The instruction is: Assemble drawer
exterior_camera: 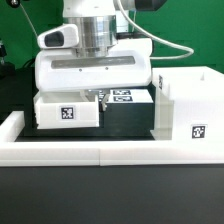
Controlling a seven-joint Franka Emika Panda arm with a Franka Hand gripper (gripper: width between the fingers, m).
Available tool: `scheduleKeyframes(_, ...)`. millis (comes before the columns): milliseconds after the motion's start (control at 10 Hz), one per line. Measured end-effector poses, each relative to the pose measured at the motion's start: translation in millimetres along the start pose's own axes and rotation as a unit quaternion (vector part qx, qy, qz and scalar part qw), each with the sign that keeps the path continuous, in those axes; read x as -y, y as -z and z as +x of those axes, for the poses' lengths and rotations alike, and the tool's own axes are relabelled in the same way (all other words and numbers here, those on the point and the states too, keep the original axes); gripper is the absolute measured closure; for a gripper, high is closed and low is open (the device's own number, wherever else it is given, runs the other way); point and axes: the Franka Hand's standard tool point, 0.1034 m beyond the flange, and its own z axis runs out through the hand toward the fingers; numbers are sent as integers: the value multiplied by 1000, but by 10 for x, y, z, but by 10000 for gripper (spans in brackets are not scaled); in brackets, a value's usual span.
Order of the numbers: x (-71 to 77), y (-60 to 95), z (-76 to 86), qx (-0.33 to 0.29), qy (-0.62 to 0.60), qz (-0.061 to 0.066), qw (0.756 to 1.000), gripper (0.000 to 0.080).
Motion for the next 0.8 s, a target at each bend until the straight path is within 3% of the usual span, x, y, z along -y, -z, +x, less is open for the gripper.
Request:
scheduleKeyframes(200, 85, 23, 102, 0, 25, 5, 1000, 758)
scheduleKeyframes(500, 52, 12, 83, 1, 48, 4, 999, 758)
scheduleKeyframes(800, 38, 8, 79, 2, 149, 4, 989, 758)
